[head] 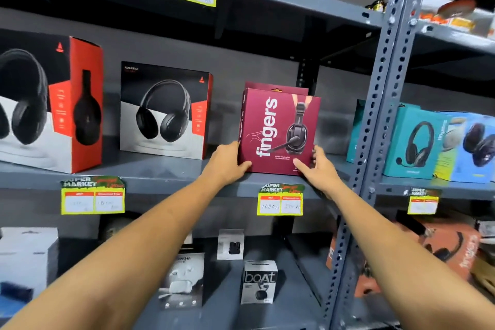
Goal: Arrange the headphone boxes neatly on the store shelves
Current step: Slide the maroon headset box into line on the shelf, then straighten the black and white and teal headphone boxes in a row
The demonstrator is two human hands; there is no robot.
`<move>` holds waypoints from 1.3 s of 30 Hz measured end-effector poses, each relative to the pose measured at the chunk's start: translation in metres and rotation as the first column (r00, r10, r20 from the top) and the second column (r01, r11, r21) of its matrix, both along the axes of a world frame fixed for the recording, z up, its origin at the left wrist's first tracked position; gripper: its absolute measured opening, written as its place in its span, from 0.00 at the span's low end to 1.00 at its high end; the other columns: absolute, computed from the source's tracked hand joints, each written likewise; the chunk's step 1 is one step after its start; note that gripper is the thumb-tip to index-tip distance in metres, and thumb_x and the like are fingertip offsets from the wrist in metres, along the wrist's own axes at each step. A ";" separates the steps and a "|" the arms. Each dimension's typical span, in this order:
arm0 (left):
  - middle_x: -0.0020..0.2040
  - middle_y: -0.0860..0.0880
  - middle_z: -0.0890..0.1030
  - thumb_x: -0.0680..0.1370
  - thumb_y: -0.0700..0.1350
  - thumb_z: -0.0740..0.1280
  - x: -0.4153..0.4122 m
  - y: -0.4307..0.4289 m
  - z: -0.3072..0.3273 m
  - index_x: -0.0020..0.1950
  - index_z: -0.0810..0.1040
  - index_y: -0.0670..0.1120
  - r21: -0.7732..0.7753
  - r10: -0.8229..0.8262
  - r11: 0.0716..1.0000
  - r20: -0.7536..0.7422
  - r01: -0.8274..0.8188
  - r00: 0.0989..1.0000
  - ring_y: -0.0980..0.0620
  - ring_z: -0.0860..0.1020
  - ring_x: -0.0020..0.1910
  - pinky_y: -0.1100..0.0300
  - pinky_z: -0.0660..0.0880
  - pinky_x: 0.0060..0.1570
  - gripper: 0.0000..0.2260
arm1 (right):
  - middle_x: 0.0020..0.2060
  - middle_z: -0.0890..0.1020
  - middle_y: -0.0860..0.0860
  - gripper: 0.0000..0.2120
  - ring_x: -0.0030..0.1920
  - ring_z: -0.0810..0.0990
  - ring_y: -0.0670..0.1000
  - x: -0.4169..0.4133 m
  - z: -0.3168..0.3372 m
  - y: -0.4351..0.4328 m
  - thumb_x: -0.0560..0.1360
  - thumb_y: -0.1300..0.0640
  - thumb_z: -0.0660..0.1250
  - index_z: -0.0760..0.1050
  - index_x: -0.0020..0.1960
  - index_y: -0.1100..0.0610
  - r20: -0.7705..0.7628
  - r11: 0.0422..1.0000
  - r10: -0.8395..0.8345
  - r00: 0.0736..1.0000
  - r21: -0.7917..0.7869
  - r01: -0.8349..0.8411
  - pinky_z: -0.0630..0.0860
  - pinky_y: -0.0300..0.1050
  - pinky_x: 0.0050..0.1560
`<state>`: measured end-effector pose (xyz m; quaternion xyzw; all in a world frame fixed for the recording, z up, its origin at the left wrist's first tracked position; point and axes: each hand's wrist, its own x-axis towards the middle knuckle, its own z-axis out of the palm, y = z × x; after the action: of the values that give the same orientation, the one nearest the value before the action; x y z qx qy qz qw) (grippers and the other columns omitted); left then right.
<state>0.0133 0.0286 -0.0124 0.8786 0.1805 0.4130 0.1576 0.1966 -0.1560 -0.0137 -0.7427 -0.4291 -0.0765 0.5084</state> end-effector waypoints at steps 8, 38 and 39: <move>0.40 0.53 0.77 0.73 0.46 0.68 -0.042 0.004 -0.006 0.49 0.73 0.46 0.027 0.005 1.000 0.332 -0.015 0.943 0.52 0.76 0.39 0.53 0.75 0.41 0.08 | 0.41 0.70 0.54 0.14 0.45 0.71 0.58 -0.027 -0.009 -0.012 0.75 0.52 0.69 0.65 0.44 0.57 0.363 0.928 -0.360 0.860 0.238 0.288 0.64 0.48 0.42; 0.73 0.40 0.64 0.72 0.56 0.72 -0.368 0.219 0.000 0.75 0.58 0.39 -0.178 0.360 0.932 0.339 -0.317 0.869 0.43 0.62 0.73 0.51 0.60 0.71 0.40 | 0.43 0.81 0.42 0.26 0.38 0.80 0.35 -0.352 0.023 0.285 0.62 0.42 0.79 0.70 0.52 0.49 0.015 0.935 0.290 0.957 0.209 -0.287 0.72 0.27 0.38; 0.74 0.40 0.63 0.72 0.57 0.72 -0.369 0.223 -0.002 0.75 0.57 0.39 -0.144 0.338 0.941 0.333 -0.307 0.880 0.43 0.61 0.73 0.50 0.60 0.72 0.41 | 0.43 0.81 0.40 0.23 0.38 0.80 0.34 -0.345 0.021 0.286 0.64 0.45 0.79 0.71 0.52 0.48 -0.005 0.925 0.319 0.948 0.217 -0.311 0.71 0.25 0.37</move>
<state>-0.3553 0.2520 -0.0139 0.7401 0.3108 0.5760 0.1543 -0.1486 0.1303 0.0069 -0.6065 -0.5217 -0.0246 0.5994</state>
